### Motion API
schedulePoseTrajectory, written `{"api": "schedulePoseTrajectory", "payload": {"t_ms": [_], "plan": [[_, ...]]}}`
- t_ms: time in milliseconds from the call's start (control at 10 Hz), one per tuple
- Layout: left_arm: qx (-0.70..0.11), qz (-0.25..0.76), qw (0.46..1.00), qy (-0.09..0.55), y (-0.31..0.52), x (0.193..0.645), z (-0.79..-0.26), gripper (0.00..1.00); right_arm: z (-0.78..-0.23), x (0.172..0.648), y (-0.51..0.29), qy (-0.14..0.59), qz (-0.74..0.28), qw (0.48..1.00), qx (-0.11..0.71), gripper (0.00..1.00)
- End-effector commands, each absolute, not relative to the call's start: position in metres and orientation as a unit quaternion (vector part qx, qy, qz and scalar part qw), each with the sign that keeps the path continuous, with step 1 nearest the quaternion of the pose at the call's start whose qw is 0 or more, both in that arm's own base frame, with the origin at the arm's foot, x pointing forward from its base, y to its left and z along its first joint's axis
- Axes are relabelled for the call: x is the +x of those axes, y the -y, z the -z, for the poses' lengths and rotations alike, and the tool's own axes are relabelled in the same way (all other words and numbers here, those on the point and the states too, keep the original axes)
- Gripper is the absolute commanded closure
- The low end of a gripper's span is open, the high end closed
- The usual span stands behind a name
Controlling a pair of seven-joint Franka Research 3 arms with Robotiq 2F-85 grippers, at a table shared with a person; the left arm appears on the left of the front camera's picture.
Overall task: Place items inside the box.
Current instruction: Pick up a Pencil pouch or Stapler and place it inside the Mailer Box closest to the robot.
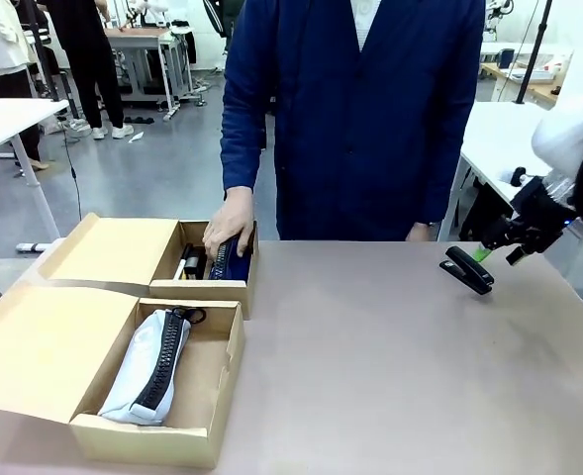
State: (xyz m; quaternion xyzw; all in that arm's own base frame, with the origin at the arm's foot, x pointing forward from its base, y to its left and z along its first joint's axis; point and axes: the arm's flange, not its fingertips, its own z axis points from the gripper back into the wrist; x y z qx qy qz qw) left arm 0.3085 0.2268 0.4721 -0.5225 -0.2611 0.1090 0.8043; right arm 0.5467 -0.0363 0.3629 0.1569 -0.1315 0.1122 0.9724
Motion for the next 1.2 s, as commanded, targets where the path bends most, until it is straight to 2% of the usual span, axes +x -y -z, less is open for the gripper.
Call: {"api": "schedulePoseTrajectory", "payload": {"t_ms": [0, 500, 1100], "plan": [[-0.526, -0.1, 0.8, 0.27, -0.226, 0.307, -0.473, 0.0, -0.347, 0.57, 0.034, 0.186, -0.131, 0.962, 0.152, 0.0], [-0.526, -0.1, 0.8, 0.27, -0.226, 0.307, -0.473, 0.0, -0.301, 0.606, 0.019, 0.15, -0.149, 0.97, 0.117, 0.0], [-0.526, -0.1, 0.8, 0.27, -0.226, 0.307, -0.473, 0.0, -0.297, 0.602, 0.013, 0.136, -0.142, 0.976, 0.097, 0.0]]}}
